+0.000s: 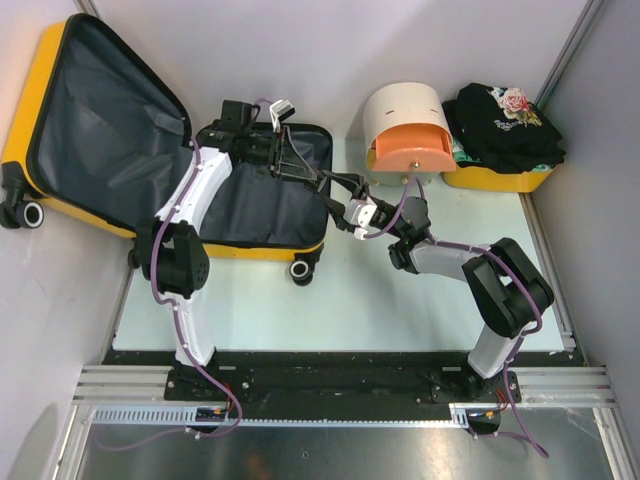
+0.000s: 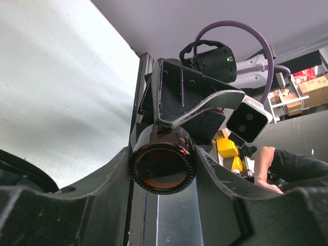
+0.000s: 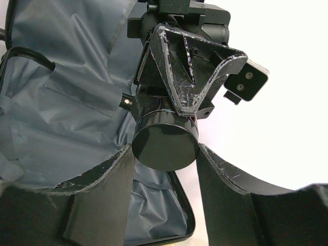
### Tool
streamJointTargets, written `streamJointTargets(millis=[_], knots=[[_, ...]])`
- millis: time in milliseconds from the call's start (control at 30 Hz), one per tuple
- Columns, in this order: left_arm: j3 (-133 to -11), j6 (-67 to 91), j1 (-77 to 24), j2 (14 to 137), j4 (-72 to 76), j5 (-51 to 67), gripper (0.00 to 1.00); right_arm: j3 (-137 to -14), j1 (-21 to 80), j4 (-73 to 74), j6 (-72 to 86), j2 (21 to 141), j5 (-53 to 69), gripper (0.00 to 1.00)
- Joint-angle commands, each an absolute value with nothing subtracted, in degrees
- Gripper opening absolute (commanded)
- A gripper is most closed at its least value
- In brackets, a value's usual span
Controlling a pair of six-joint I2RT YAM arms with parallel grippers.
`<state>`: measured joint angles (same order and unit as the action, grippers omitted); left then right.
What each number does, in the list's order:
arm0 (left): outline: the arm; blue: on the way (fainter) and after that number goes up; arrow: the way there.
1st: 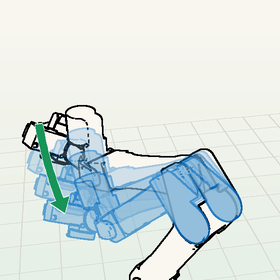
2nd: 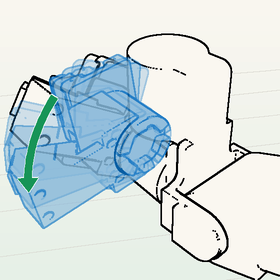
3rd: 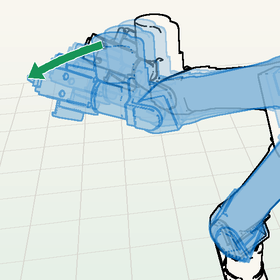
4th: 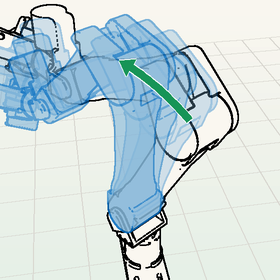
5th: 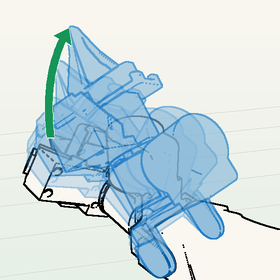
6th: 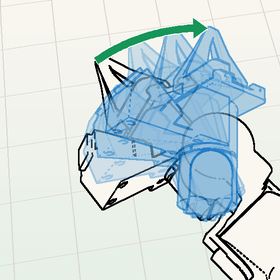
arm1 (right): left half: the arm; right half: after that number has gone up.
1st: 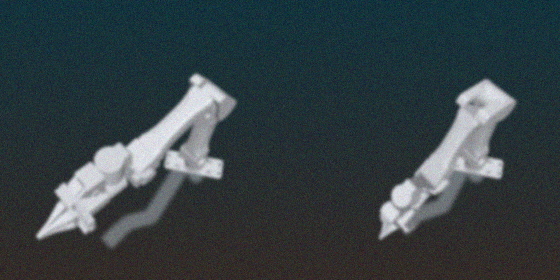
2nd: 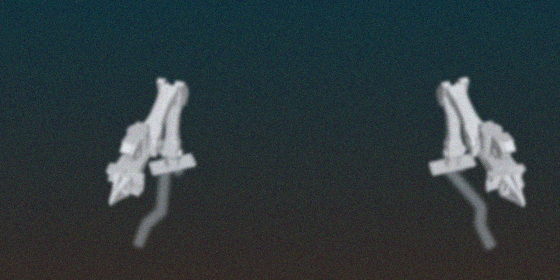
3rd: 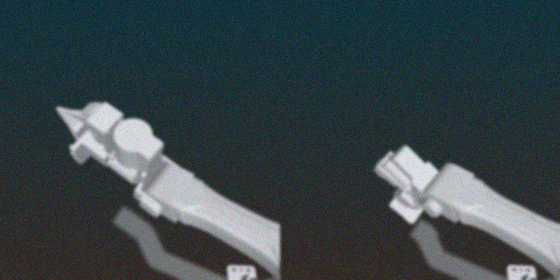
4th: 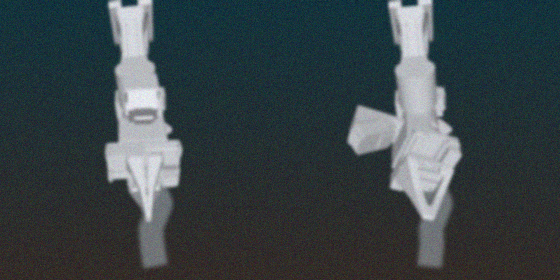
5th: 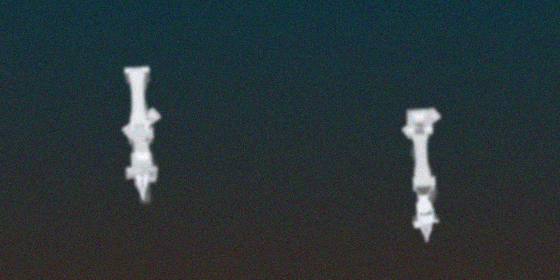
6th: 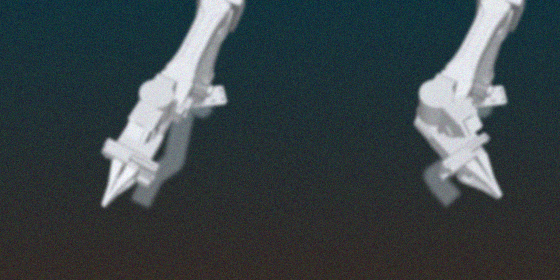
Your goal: Open, take out, and arrange the luggage
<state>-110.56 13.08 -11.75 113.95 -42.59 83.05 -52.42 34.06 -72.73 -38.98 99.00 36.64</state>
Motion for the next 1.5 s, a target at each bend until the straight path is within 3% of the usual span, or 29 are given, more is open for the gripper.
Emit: streamJointTargets(millis=[0,100,133,233,333,433,500,533,700,933,1233,1300,1467], knots=[[-111.2,13.4,-11.5,114.1,-42.3,92.4,0.0,-55.2,33.9,-91.5,-38.1,97.2,36.9,0.52],[-111.1,13.4,-11.5,114.1,-42.3,91.8,0.09,-55.4,33.8,-91.6,-37.9,97.1,36.9,0.4],[-111.0,13.5,-11.5,114.2,-42.2,91.1,0.22,-55.5,33.7,-91.6,-38.0,97.1,36.8,0.32],[-110.8,13.4,-11.3,114.2,-42.2,89.2,0.47,-55.5,33.1,-91.4,-37.5,97.0,36.8,0.17],[-110.9,12.9,-10.6,113.8,-42.1,86.4,0.62,-55.5,32.4,-91.4,-37.3,96.9,36.5,0.05],[-111.9,12.3,-8.9,113.4,-42.1,82.2,0.74,-55.5,30.8,-91.1,-34.8,96.3,35.5,0.0],[-112.8,11.5,-7.4,113.0,-42.2,78.9,0.76,-55.3,29.5,-89.1,-33.6,95.8,34.5,0.0],[-113.8,11.2,-6.8,112.9,-42.0,77.8,0.92,-55.4,28.1,-87.8,-33.1,94.8,34.0,0.0],[-116.5,7.0,-4.0,111.7,-42.0,68.9,0.94,-56.0,24.0,-71.1,-30.9,89.2,30.9,0.0],[-116.0,-3.5,-5.2,108.5,-42.1,55.3,0.98,-74.1,18.8,-19.9,-24.1,83.9,18.7,0.0],[-116.9,-2.9,-7.1,111.4,-42.1,56.6,0.96,-114.9,8.1,30.4,-4.0,104.6,11.0,0.0],[-116.9,-2.9,-7.3,111.8,-42.1,56.7,0.96,-123.1,6.9,34.9,-2.5,107.8,10.7,0.0],[-116.3,-2.9,-7.3,111.9,-42.1,56.8,0.96,-128.8,5.3,42.4,-0.6,112.2,12.3,0.0]])
